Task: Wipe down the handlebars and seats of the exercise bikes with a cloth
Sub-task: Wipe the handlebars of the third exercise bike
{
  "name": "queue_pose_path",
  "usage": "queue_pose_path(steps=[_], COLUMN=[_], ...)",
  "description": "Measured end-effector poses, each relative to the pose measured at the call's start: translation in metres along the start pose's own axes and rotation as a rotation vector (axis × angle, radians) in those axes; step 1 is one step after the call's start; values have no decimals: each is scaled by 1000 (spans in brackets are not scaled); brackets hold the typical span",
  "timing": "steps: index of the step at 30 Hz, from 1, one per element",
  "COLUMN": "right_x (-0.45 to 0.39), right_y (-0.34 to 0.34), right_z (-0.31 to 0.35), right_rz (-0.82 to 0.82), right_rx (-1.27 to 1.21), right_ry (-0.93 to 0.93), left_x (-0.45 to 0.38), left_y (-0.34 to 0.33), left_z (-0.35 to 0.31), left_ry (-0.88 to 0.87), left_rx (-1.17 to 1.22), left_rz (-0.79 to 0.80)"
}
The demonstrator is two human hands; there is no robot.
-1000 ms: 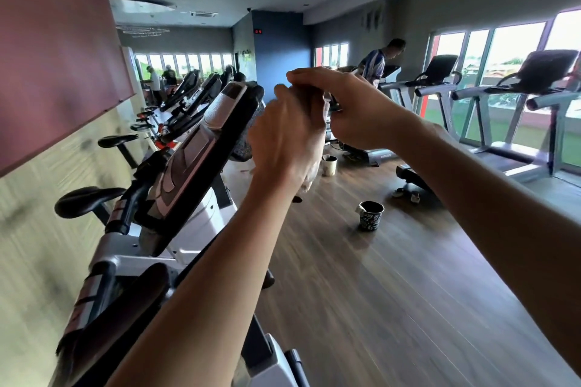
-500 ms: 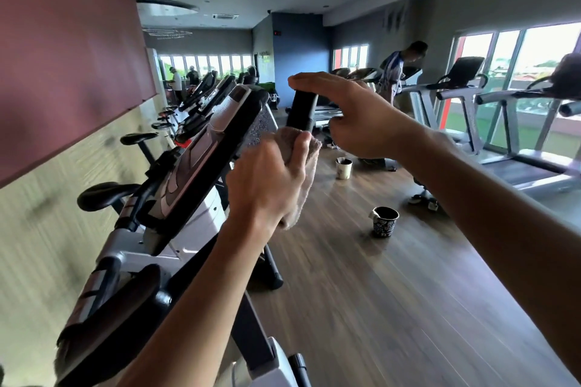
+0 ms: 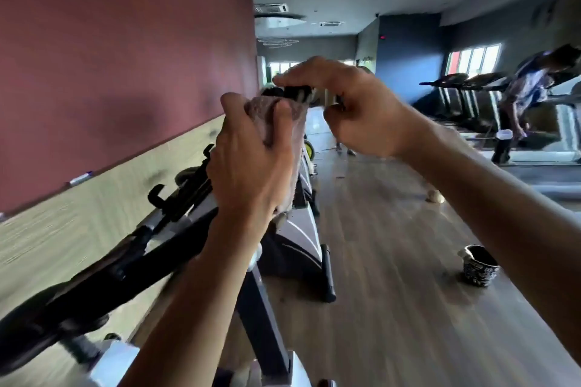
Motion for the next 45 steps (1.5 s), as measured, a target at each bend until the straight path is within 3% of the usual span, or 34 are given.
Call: queue_pose_path(steps=[4, 13, 27, 33, 40, 45], right_x=[-4, -15, -38, -44, -53, -53], right_y=[2, 2, -7, -29, -49, -46], right_z=[-21, -49, -79, -99, -107, -107], right_rz=[55, 187, 39, -9, 44, 34], right_rx=[-104, -211, -412, -506, -656, -655], right_ry=[104, 262, 582, 780, 905, 948], left_x=[20, 49, 57, 32, 44, 57], left_y=[-6, -4, -48, -72, -86, -90], left_z=[-14, -19, -26, -43, -22, -12], left_ry=[-30, -86, -75, -149, -182, -139], left_rx=[-207, -507, -994, -1219, -1446, -1445], left_rz=[-120, -35, -492, -769, -893, -951])
Point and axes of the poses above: each hand's wrist, its own x-axis away from the middle knuckle, its own y-axis out of the back of the hand, z = x × y, the point moved 4 cm from there along -x, towards the middle knuckle, and after that the axes turned 7 degrees about x, right-handed, at the moved point
